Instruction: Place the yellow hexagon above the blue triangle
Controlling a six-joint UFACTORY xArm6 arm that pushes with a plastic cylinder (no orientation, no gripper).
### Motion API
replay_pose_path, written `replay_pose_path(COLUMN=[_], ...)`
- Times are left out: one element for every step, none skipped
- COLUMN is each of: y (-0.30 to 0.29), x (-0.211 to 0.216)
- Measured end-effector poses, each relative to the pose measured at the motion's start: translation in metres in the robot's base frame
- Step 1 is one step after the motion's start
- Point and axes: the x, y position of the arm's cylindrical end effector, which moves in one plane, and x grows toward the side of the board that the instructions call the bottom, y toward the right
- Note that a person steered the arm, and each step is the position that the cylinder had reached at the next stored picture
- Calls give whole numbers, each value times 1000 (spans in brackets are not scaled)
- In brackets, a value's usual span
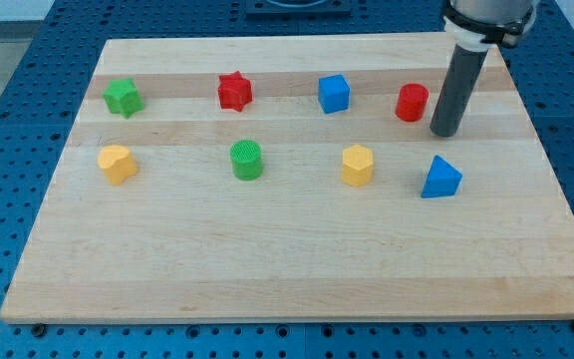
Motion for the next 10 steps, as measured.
replay_pose_path(y=[-2, -14, -26, -33, -40, -48, -72, -108, -141, -149], x=[0, 0, 0, 0, 0, 0, 0, 0, 0, 0])
